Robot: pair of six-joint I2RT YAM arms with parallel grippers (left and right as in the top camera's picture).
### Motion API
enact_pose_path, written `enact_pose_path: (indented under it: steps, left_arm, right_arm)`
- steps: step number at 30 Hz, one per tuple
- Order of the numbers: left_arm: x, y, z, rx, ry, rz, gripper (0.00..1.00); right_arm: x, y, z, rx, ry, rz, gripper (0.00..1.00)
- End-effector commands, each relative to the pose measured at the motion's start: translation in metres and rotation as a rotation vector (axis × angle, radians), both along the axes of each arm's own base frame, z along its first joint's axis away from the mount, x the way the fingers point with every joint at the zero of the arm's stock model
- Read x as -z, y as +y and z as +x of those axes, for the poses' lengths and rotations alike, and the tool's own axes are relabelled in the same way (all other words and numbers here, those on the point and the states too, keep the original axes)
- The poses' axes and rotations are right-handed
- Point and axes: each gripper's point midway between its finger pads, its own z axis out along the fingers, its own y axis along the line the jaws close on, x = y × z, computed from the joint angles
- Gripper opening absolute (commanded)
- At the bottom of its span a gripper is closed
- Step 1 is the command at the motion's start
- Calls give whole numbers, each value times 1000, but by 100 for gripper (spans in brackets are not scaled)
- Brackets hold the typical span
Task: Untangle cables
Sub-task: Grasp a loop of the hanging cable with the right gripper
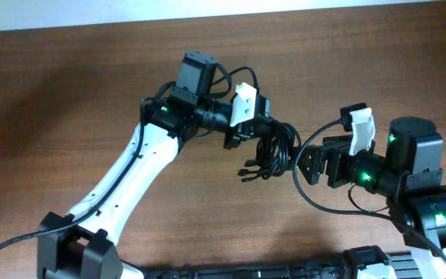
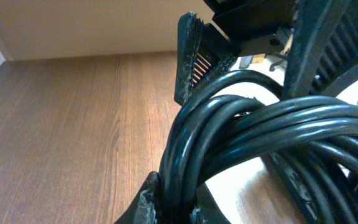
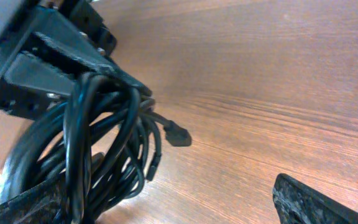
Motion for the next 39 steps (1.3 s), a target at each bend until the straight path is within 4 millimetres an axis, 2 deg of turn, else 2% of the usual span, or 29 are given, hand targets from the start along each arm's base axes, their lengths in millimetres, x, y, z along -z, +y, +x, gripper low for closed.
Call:
enact_pose_path:
  steps: [1,6,10,12,17,24,29,36,39]
  left_arm:
    - [-36,-12,-45,175,12,-109,0]
    - [-36,-21,-60,218,18,-107,0]
    - [-36,-22,-61,220,17,-107,0]
    - [-36,-22,-61,219,17,-107,0]
    - [-37,-21,-62,228,20,-114,0]
    - [-55,-13,-83,355,79,-205,0]
    - [-67,-5,-94,432,113,-262,0]
    - [-67,-5,-95,433,111,-263,0]
    - [-69,0,-87,408,103,-266,0]
  right_arm:
    - [23,-19,16,86,51,-98,99]
    - [37,-36,27,164,84,-182,99]
    - [40,-48,30,216,82,-234,99]
    - [44,-64,32,282,87,-303,99]
    - [49,-85,30,360,101,-402,98]
    - [47,-89,33,242,24,-543,99]
    - [38,-100,43,248,-52,-637,99]
    - [23,-102,57,261,-137,-655,99]
    - [23,-99,57,248,-140,-644,99]
